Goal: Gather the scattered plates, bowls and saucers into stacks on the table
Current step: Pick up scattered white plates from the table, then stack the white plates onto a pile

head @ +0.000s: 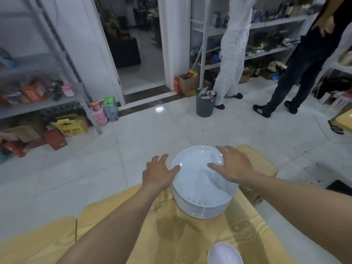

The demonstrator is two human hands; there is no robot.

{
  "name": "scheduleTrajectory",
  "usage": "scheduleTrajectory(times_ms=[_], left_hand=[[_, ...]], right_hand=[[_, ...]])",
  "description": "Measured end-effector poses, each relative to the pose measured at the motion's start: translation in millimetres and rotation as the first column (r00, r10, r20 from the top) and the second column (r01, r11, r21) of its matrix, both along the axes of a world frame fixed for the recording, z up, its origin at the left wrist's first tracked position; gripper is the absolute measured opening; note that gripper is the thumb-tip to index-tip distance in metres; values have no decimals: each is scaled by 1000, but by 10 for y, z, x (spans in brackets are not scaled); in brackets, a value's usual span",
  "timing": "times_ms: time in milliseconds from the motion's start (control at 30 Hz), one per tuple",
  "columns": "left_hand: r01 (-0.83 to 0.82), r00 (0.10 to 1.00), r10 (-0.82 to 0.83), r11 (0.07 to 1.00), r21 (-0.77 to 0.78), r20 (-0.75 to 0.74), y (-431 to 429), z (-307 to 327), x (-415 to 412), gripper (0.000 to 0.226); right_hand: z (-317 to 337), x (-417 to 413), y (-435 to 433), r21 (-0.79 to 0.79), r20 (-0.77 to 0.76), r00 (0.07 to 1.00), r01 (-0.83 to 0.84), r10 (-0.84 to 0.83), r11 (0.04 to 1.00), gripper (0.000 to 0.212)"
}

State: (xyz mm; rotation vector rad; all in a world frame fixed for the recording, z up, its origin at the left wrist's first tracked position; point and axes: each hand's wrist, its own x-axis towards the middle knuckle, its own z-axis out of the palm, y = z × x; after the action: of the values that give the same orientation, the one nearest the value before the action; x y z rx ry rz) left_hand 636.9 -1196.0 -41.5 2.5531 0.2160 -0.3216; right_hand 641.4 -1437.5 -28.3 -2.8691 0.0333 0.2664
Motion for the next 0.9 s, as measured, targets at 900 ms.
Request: scheduleTrajectory(times_ms=[900], left_hand=[[-421, 906, 272, 672, 610, 326, 3930, 1447, -5102, 77]], right_hand=[[1515, -3877, 4931, -381, 204, 514, -742, 833, 551, 84]])
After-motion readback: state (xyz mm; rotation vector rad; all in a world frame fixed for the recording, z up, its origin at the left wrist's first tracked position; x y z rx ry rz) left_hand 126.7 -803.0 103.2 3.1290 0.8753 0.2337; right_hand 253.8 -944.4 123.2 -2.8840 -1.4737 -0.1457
